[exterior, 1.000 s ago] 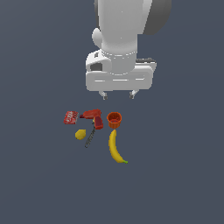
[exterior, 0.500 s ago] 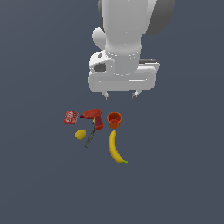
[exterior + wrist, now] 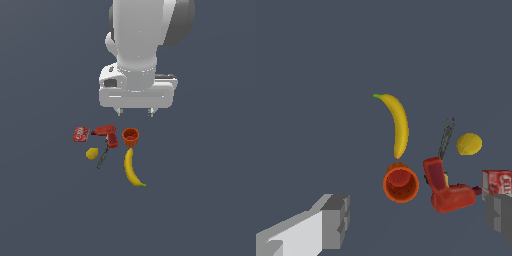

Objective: Pick up a designated object from a clutter of objects.

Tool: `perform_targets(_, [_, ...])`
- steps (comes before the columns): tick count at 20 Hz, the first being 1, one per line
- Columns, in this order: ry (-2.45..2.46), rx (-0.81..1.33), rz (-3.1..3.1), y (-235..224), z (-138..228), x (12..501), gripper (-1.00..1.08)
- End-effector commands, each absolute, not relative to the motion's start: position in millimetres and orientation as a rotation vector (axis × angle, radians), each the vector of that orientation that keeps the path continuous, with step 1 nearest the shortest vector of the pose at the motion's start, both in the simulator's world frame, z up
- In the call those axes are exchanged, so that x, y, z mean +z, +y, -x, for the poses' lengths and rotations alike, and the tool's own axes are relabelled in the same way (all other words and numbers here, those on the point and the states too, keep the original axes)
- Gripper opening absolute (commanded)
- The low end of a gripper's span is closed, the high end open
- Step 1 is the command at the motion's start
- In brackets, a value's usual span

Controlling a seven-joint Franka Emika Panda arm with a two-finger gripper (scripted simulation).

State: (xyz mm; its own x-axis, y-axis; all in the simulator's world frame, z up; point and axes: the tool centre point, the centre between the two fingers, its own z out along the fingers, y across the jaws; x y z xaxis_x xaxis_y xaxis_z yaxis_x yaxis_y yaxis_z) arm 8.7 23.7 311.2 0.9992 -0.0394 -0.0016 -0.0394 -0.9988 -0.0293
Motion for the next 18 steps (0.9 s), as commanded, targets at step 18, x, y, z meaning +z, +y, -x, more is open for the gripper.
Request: perform_targets(18, [0.921,0.356,3.029,-55.4,20.5,191.7,1.08])
